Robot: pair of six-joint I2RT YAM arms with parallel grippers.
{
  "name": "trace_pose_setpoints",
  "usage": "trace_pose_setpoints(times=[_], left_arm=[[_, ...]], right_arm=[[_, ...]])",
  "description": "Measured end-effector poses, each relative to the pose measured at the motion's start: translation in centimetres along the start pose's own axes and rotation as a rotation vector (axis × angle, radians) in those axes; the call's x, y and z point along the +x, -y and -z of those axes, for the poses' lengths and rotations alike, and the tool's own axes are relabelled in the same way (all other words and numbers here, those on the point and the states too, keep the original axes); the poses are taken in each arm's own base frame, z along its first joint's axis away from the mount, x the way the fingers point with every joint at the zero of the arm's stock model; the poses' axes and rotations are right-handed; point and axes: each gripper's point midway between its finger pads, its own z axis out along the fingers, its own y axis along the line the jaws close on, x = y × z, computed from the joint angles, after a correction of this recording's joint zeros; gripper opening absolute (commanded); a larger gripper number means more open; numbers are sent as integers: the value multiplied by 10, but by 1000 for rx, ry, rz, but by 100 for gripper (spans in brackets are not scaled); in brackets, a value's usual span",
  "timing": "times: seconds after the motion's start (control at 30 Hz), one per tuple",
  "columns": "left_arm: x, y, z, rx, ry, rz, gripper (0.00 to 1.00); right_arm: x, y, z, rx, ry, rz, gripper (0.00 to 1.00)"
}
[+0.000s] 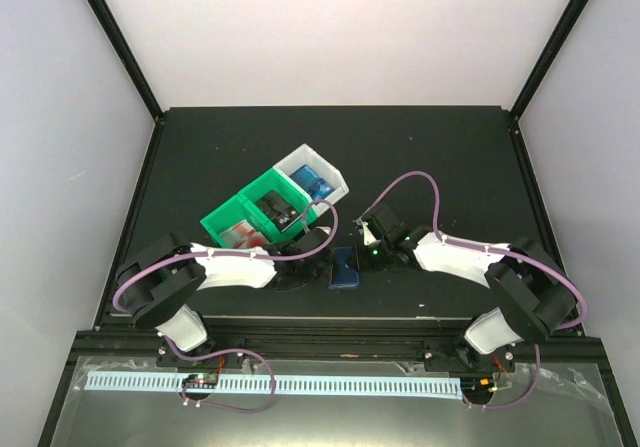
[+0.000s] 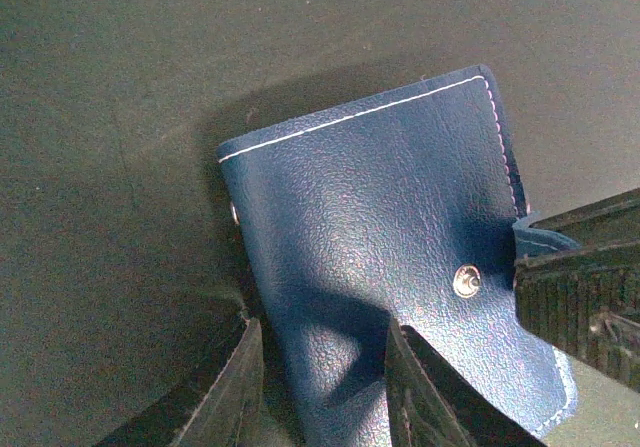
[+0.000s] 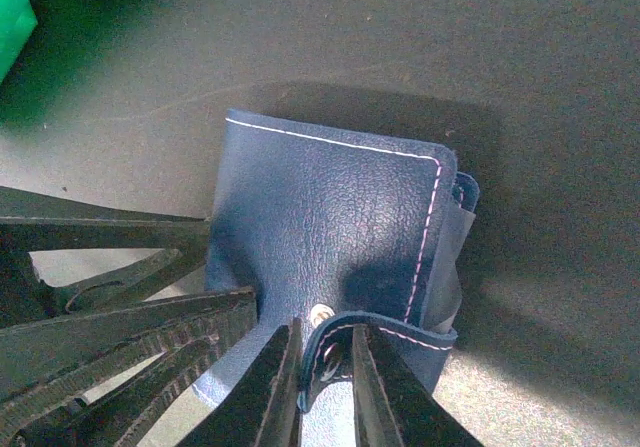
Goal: Put the credit cards into the card holder
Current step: Close the card holder at the center of the board.
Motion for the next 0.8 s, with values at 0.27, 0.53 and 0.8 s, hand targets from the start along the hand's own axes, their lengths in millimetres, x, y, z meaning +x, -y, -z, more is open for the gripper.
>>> trace_pose_setpoints(times=[0.27, 0.53, 0.8], left_arm=[[0, 0, 0, 0, 0, 0, 34], [0, 0, 0, 0, -1, 0, 34], [1, -1, 0, 2, 1, 0, 33]], right_arm=[[-3, -2, 0, -6, 14, -18, 26], [-4, 0, -2, 1, 15, -27, 11], [-4, 1, -3, 2, 15, -27, 1]])
